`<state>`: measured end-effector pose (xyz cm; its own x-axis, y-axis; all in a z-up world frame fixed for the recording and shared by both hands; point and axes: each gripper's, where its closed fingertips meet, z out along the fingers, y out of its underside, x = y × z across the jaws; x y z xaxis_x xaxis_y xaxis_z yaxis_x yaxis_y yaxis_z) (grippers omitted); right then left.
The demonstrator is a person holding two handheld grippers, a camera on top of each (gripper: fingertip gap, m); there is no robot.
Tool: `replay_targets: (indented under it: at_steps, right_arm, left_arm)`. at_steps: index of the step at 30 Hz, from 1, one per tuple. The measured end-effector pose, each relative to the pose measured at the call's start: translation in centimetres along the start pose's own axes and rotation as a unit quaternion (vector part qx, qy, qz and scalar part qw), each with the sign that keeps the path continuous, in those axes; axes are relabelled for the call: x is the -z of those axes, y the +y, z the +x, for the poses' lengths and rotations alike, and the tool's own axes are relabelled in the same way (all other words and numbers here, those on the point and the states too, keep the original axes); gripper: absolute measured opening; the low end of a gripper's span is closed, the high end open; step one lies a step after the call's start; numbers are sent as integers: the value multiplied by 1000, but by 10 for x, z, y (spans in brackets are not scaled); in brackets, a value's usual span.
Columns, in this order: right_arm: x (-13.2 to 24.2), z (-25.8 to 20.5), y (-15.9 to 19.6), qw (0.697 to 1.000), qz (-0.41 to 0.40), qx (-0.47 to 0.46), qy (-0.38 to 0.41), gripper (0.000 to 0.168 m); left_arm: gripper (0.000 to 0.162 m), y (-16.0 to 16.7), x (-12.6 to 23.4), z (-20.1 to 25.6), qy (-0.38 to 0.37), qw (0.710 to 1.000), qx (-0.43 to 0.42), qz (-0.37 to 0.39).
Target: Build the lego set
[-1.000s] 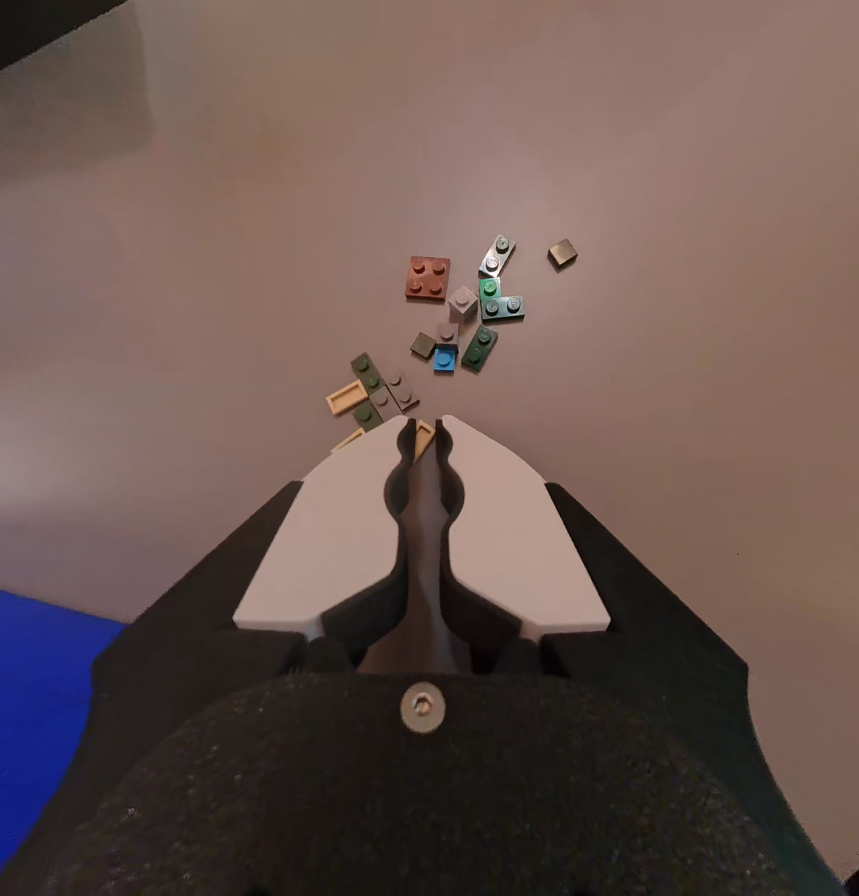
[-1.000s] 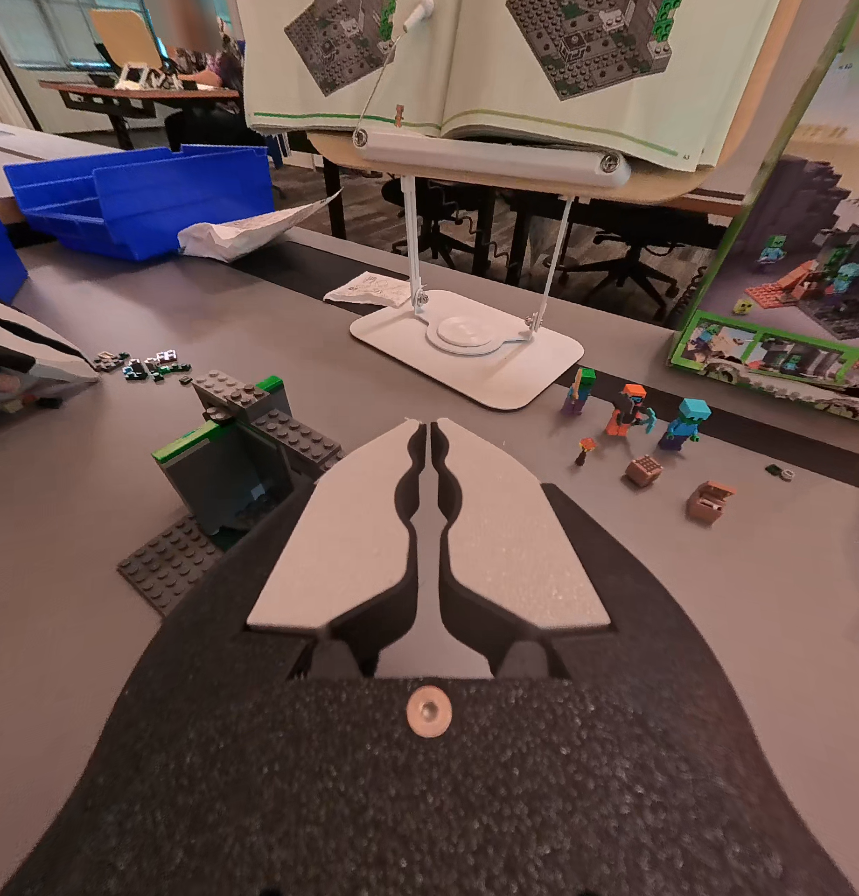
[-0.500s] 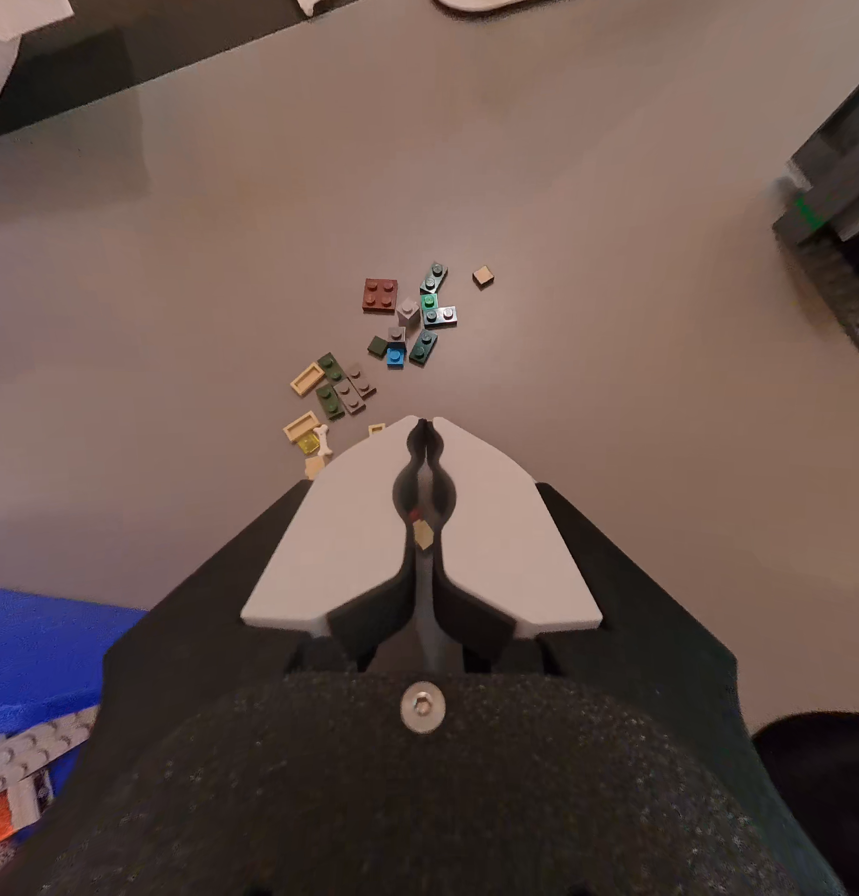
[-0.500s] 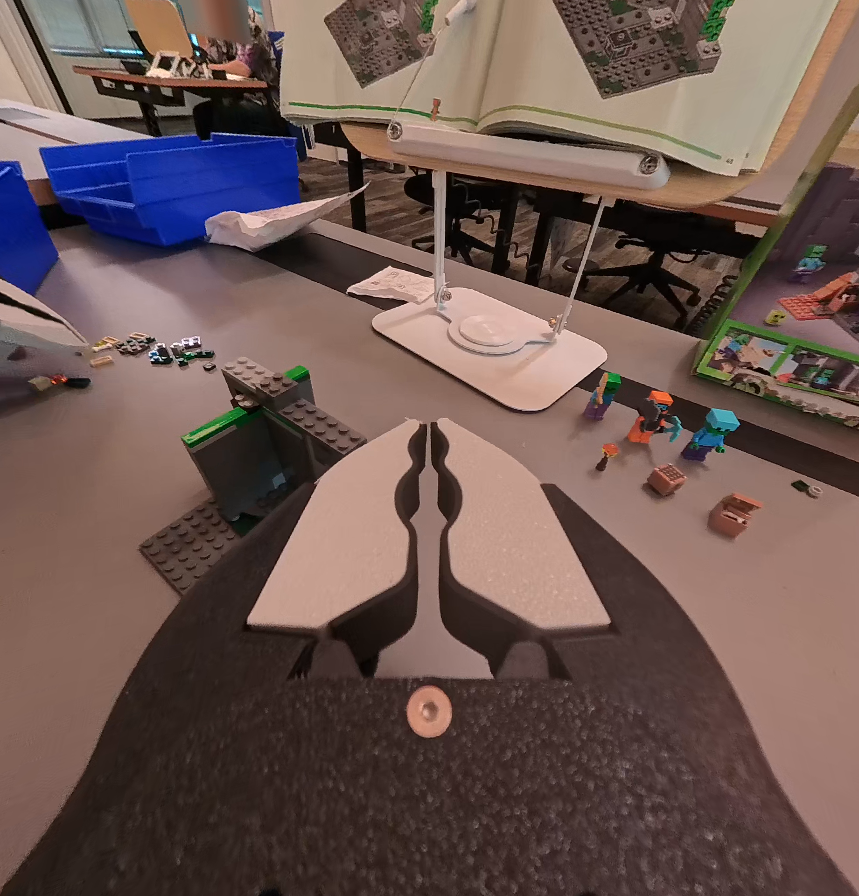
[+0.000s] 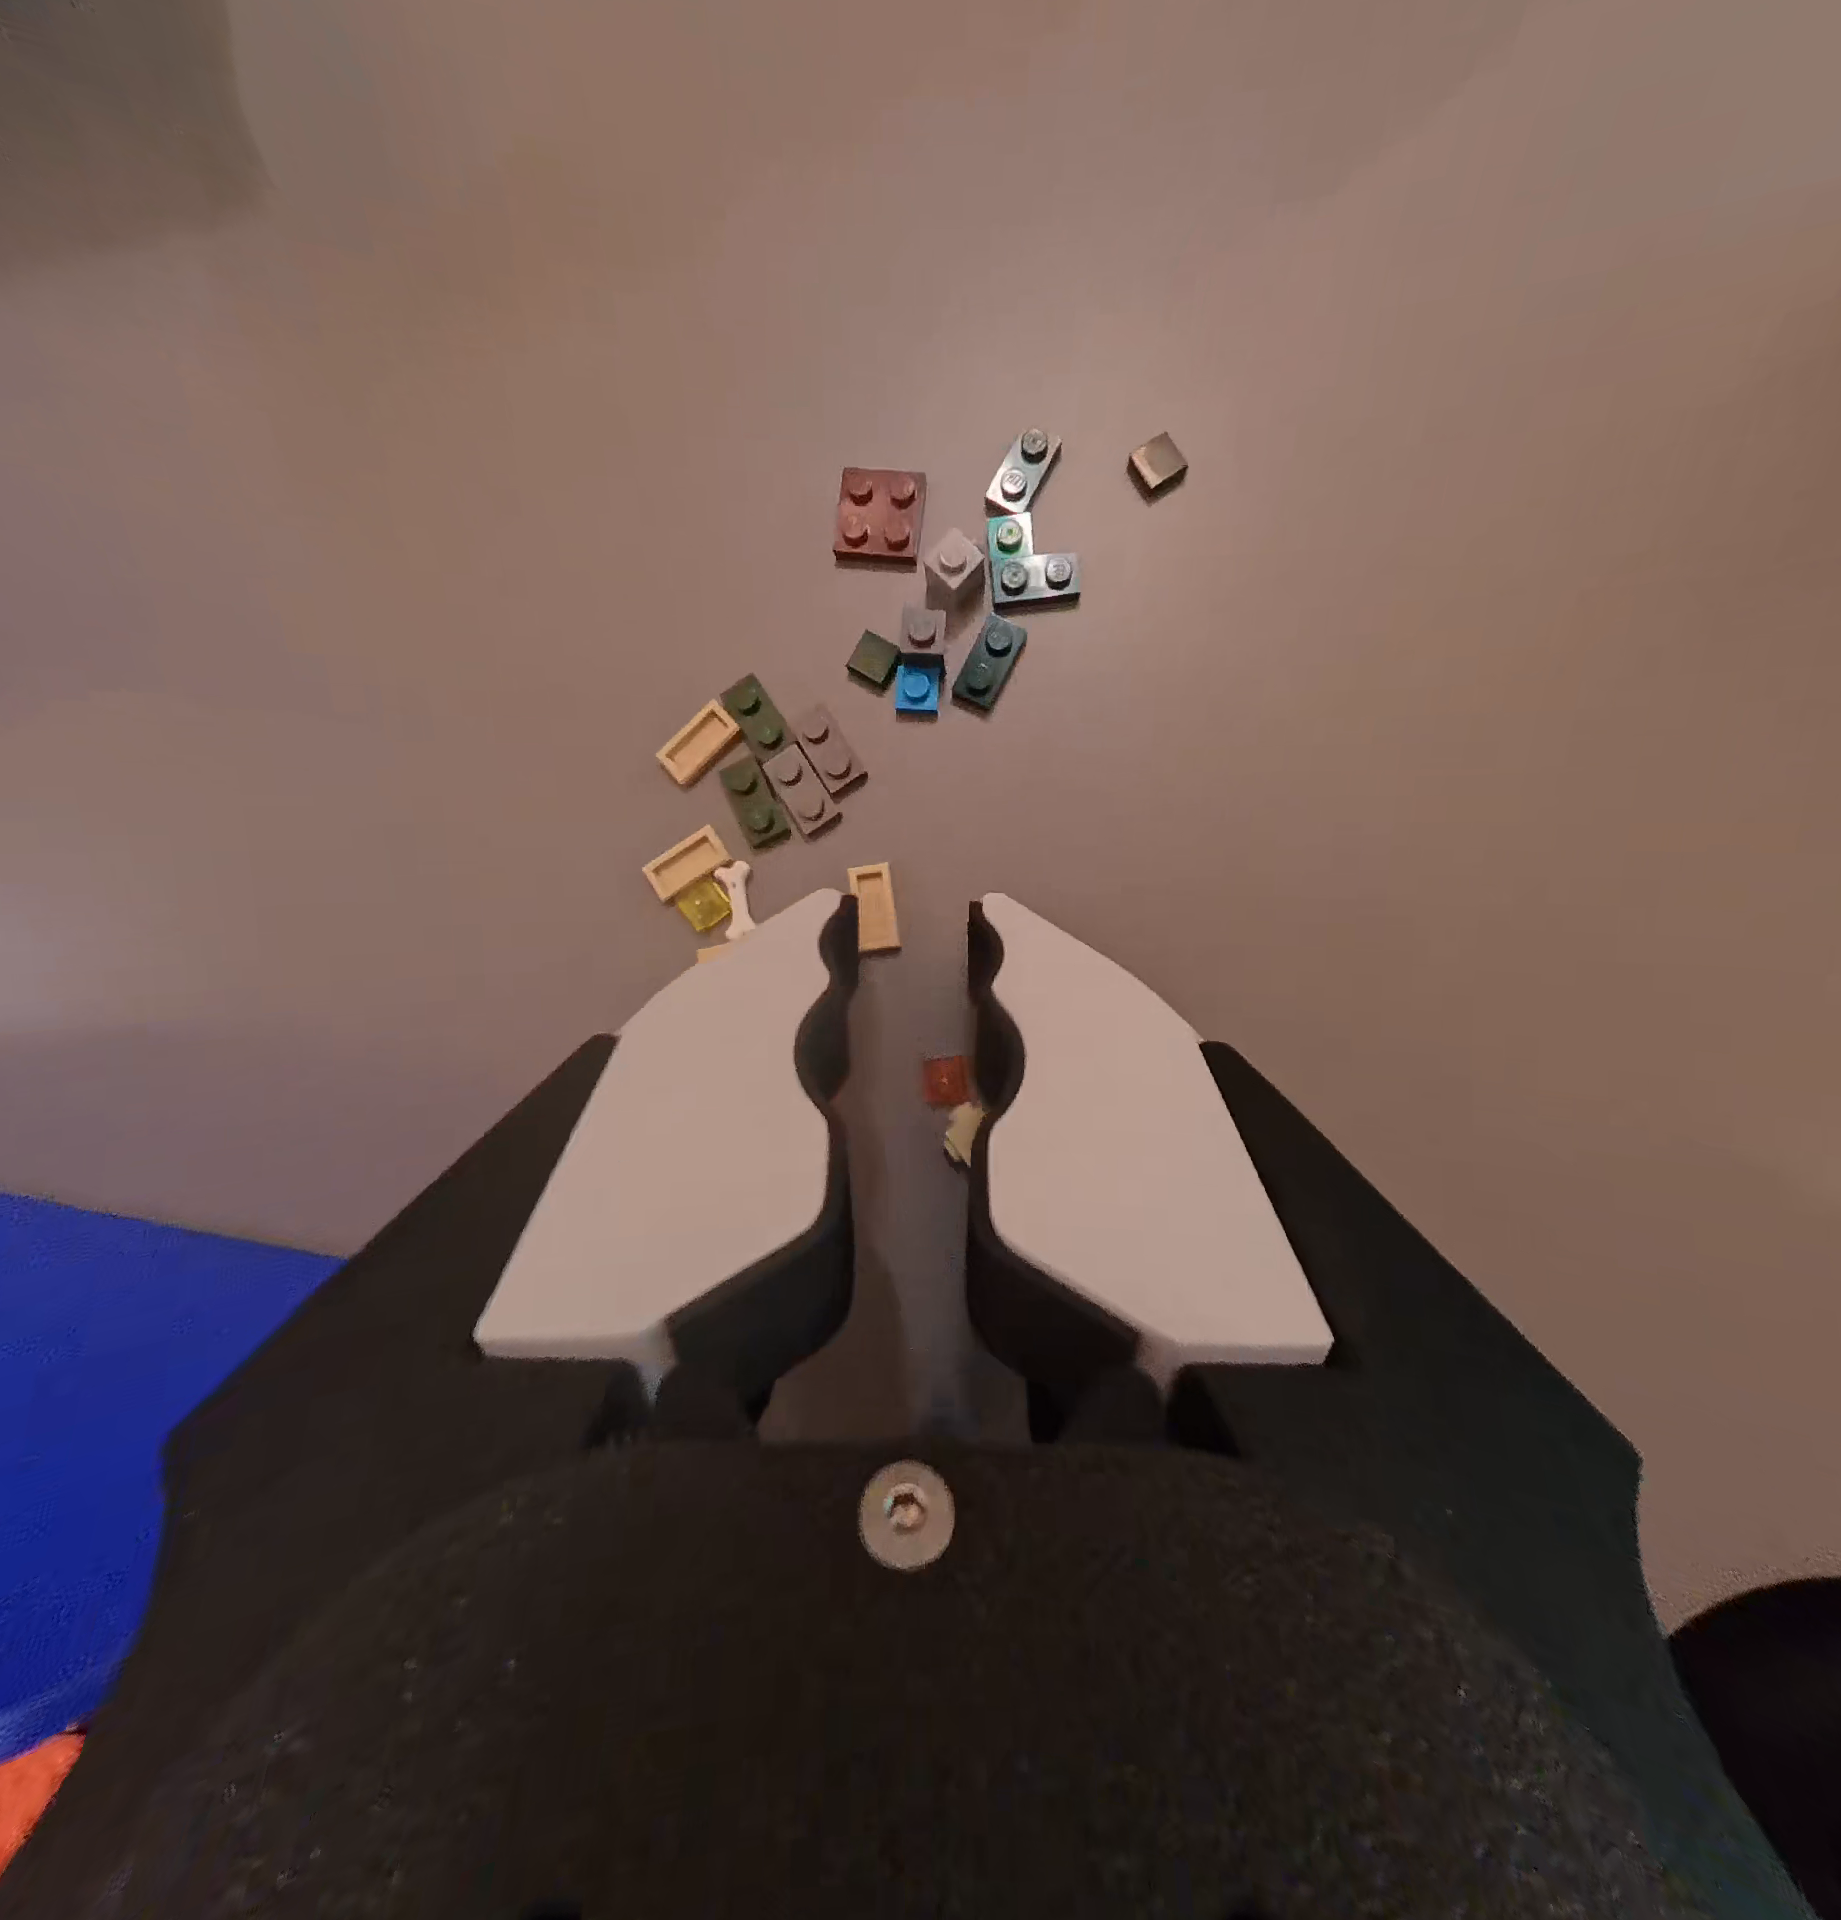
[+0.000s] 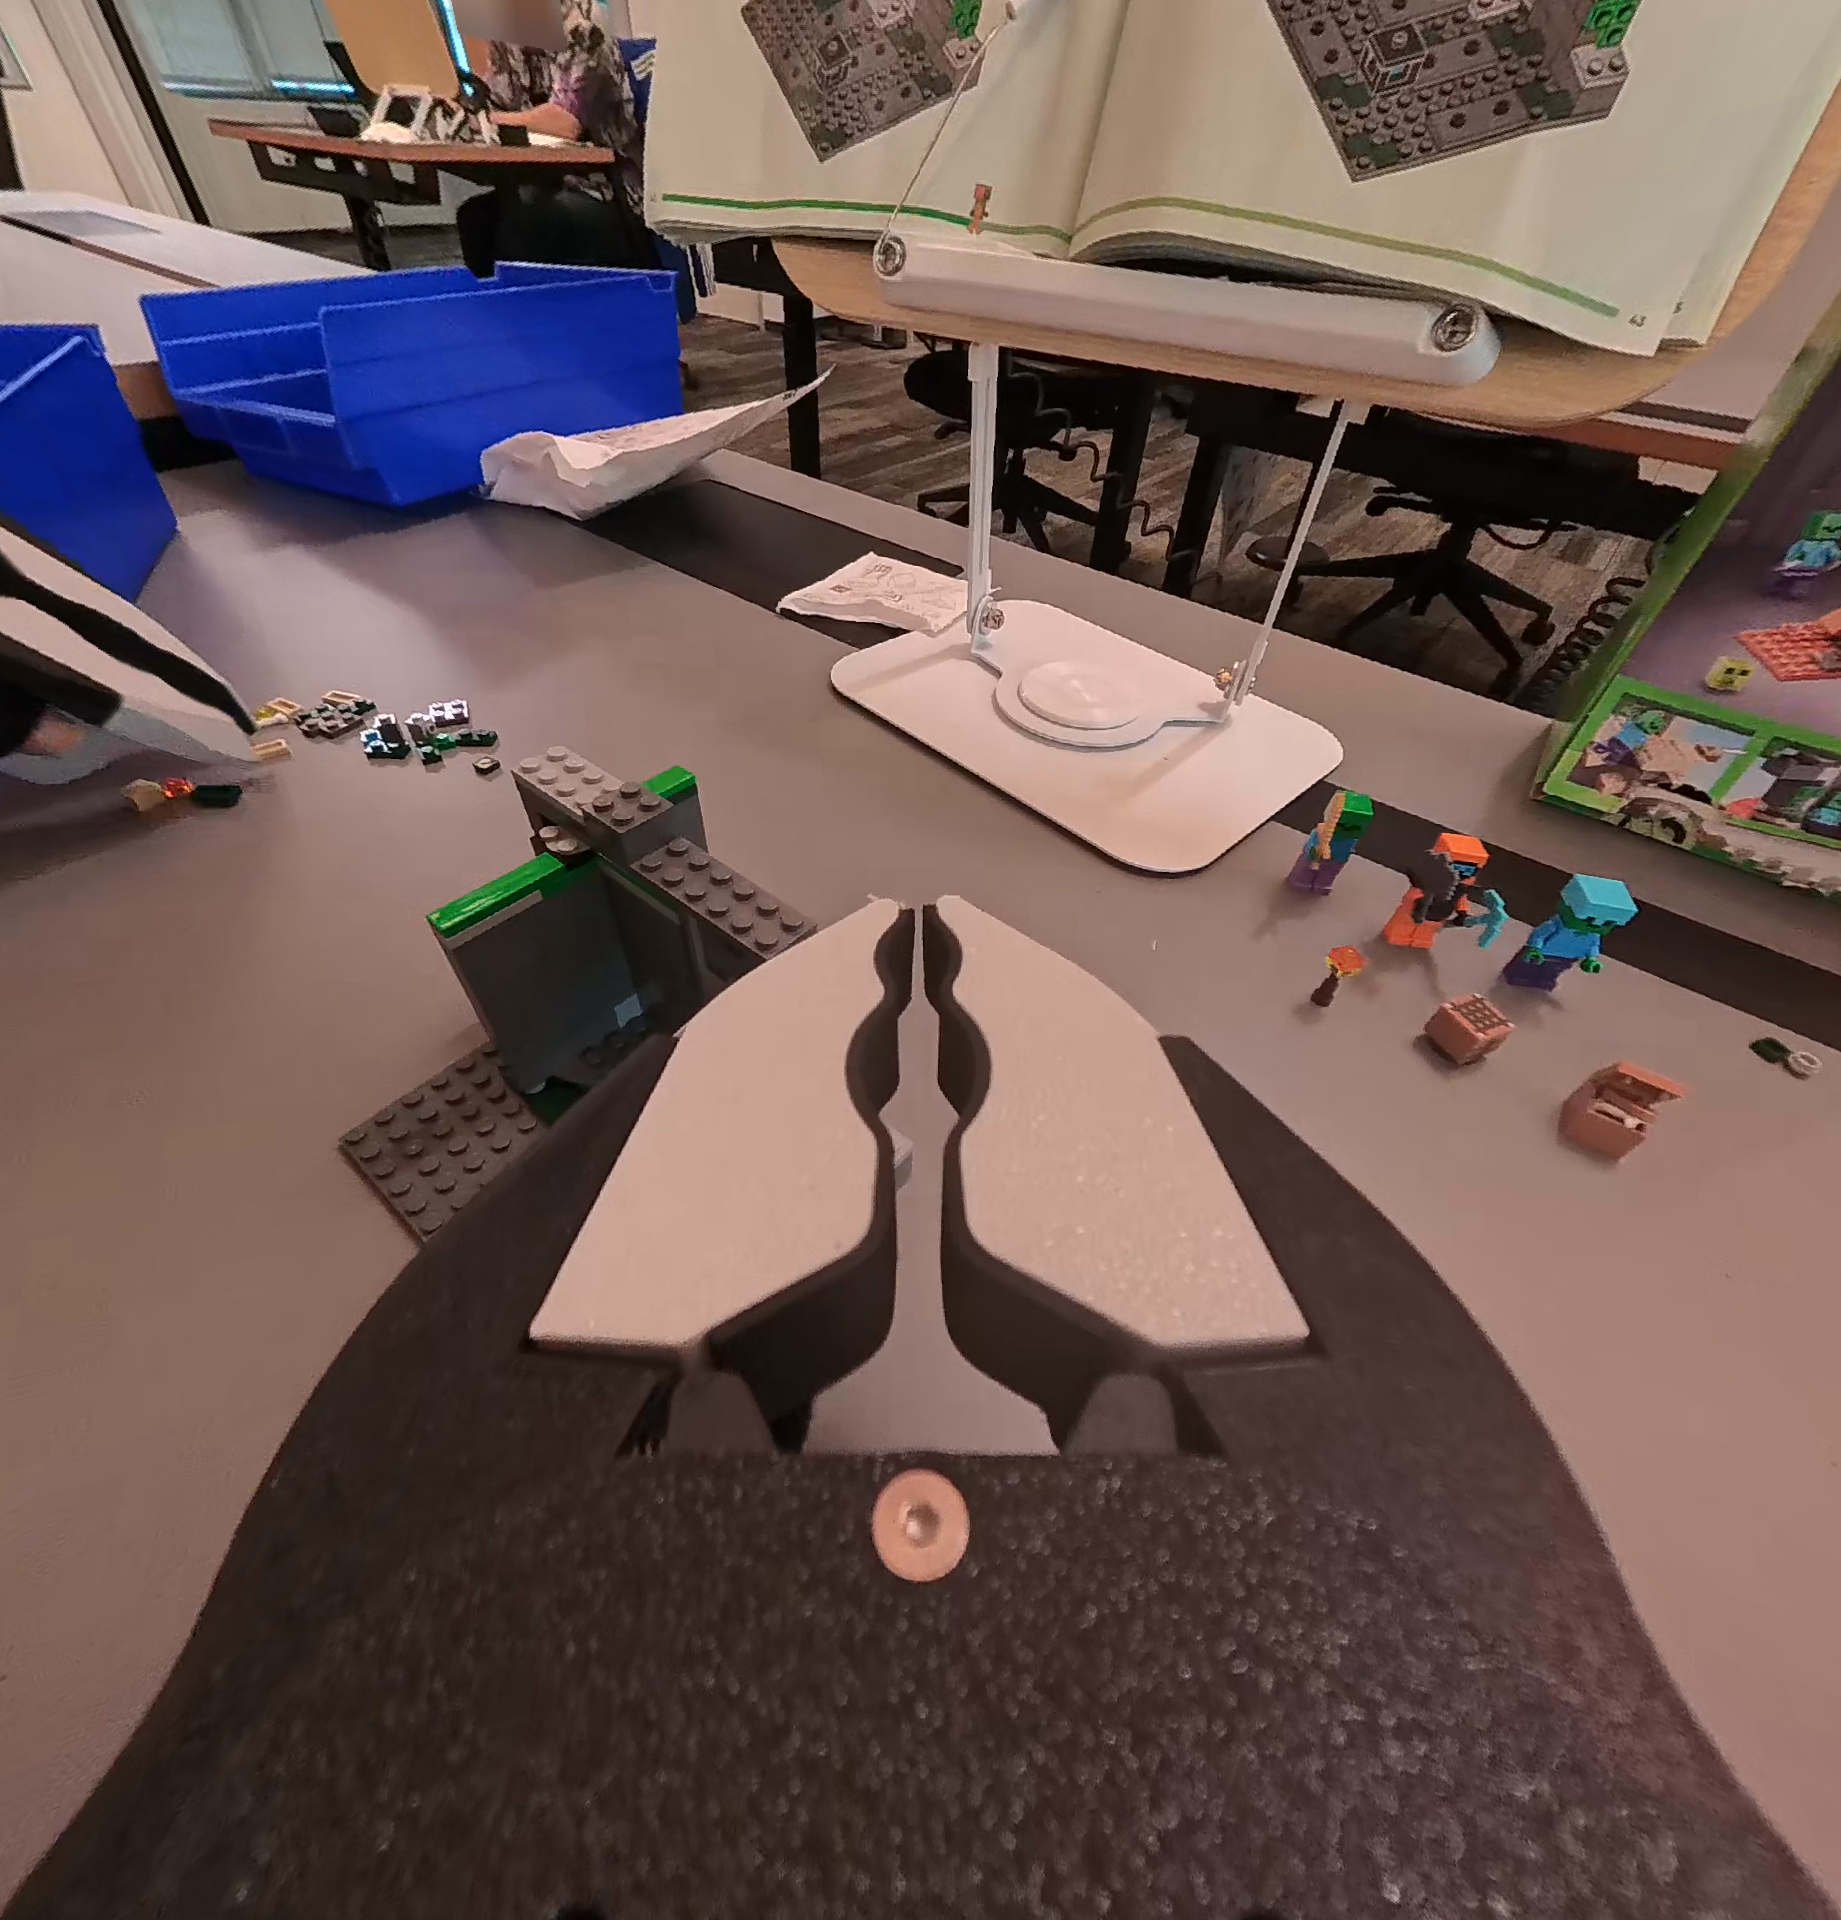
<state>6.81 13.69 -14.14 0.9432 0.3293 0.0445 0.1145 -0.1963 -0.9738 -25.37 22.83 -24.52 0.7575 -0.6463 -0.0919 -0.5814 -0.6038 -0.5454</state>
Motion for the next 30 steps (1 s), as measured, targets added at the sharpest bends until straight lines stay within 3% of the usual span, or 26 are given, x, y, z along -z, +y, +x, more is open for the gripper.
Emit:
replay_targets:
  at_steps: [9,12,14,18,21,23,26,30]
  right_arm:
    - [3,2,-3,1000,6,-10,-5,1]
    - [4,1,-4,1000,8,-10,-8,1]
    - [4,-1,-6,1000,10,-9,-10,1]
    - [6,-3,-9,1000,15,-5,-13,1]
    - [7,-12,-13,999,27,4,-32,1]
    - [7,-26,-15,997,36,22,-62,1]
    - [10,-61,-17,987,52,62,-135,3]
    - [17,-99,-20,967,91,158,-180,14]
  left_arm:
    - [22,1,-6,-3,7,999,35,-22]
    - [8,0,-9,-6,30,997,65,-6]
    - [8,-1,-9,-8,44,996,81,2]
    - [7,-2,-9,-5,31,999,39,4]
    - [7,-23,3,28,111,990,40,75]
    - [7,-48,25,60,192,969,52,145]
    - [7,-80,69,120,342,910,55,227]
    - [7,-94,110,190,515,823,66,232]
